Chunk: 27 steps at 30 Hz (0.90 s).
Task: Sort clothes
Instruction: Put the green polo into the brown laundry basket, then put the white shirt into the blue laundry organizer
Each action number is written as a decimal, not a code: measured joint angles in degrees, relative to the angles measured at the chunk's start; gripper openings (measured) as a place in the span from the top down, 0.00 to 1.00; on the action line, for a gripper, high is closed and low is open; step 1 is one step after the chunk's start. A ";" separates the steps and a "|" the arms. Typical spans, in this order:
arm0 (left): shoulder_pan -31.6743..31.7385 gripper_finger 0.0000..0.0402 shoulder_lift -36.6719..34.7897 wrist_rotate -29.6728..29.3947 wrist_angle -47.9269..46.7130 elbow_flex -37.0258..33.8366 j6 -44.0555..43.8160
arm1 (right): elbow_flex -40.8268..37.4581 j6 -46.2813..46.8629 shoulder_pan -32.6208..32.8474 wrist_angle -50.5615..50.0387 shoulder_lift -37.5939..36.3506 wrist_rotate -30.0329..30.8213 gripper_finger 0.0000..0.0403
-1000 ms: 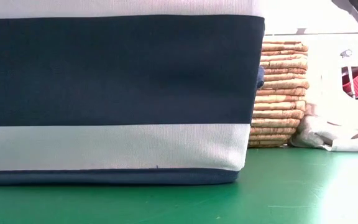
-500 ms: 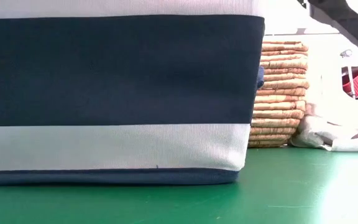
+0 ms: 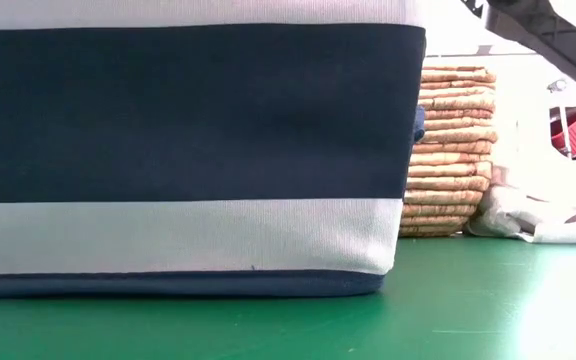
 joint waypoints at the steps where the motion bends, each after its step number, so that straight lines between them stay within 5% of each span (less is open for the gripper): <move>1: -0.02 1.00 0.00 0.00 -0.04 0.00 0.00 | -0.05 -0.48 0.70 -0.46 0.00 -0.10 0.97; 5: -0.02 1.00 0.00 0.00 -0.09 0.00 0.00 | -0.13 -2.62 3.23 -3.72 -0.07 0.21 0.97; 11: -0.02 1.00 0.00 0.00 -0.12 0.00 -0.33 | 0.35 -2.67 5.09 -4.00 -0.71 12.03 0.97; 27: 0.00 1.00 0.52 0.00 -0.40 0.00 -0.42 | 2.27 5.64 5.24 -11.18 -16.82 12.14 0.97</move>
